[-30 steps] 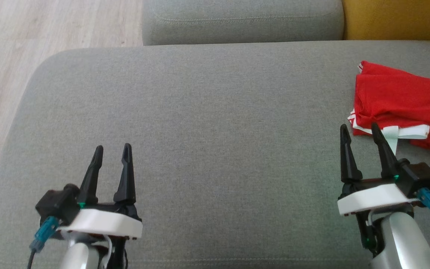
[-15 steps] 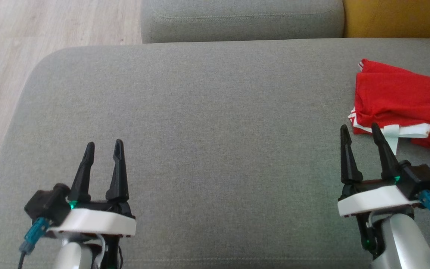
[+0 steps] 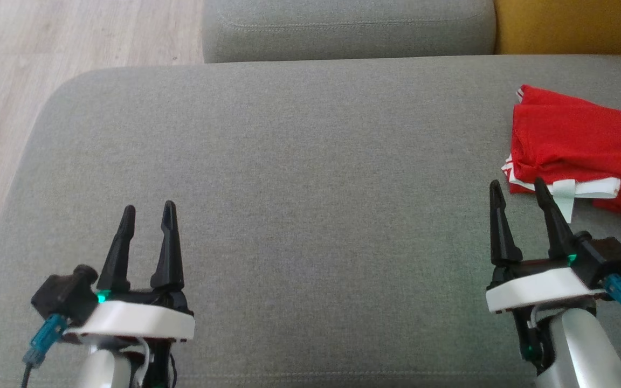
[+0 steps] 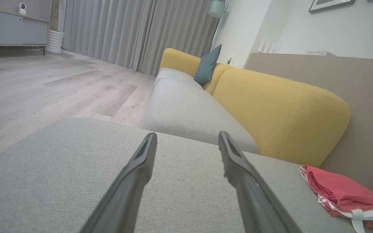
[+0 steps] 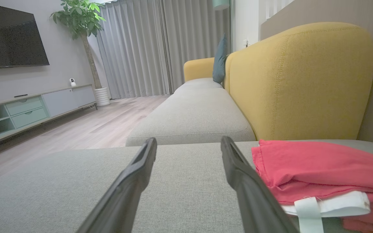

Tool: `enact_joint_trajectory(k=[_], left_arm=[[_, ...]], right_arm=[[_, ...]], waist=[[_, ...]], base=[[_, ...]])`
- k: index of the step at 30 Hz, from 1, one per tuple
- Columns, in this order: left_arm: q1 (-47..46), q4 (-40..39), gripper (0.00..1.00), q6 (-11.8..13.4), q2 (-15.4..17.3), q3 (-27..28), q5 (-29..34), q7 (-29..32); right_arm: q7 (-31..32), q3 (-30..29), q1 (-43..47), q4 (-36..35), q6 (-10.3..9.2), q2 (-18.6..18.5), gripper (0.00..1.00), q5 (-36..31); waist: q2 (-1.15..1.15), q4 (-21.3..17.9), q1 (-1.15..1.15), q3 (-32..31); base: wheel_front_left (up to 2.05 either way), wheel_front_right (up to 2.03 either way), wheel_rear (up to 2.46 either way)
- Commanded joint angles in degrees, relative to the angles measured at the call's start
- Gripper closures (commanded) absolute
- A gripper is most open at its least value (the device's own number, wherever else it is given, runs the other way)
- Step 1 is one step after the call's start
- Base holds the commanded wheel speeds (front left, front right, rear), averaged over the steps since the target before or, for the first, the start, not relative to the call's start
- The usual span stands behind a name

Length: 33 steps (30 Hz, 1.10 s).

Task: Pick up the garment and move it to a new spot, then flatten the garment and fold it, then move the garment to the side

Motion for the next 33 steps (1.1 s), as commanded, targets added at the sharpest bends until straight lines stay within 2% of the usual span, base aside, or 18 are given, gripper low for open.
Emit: enact_joint_trajectory(k=[1, 5, 6, 9, 33], left_arm=[[-2.0, -2.1, 0.0, 0.0, 0.6, 2.3, -0.4, -0.3], [-1.9, -2.2, 0.0, 0.4, 0.6, 2.5, -1.2, -0.3], [0.0, 0.1, 1.0, 0.0, -0.1, 0.1, -1.1, 0.0], [1.1, 3.1, 1.0, 0.0, -0.4, -0.3, -1.2, 0.1], [-0.2, 4.6, 1.0, -0.8, 0.3, 1.5, -14.8, 3.5]], right_arm=[[-0.6, 1.6, -1.4, -1.7, 0.37, 0.0, 0.0, 0.2], [-0.6, 1.7, -1.4, -1.7, 0.37, 0.0, 0.0, 0.3], [0.0, 0.1, 0.0, 0.3, 0.0, 0.0, 1.0, 0.0], [0.1, 0.1, 1.1, 3.0, -0.01, 0.2, 1.0, 0.1], [3.9, -1.4, 1.1, 2.3, 0.06, 0.1, 1.0, 15.7]], waist=[[0.0, 0.0, 0.0, -0.1], [0.0, 0.0, 0.0, -0.1], [0.0, 0.0, 0.0, -0.1], [0.0, 0.0, 0.0, -0.1], [0.0, -0.3, 0.0, -0.4]], base=[[0.0, 0.0, 0.0], [0.0, 0.0, 0.0], [0.0, 0.0, 0.0], [0.0, 0.0, 0.0], [0.0, 0.0, 0.0]])
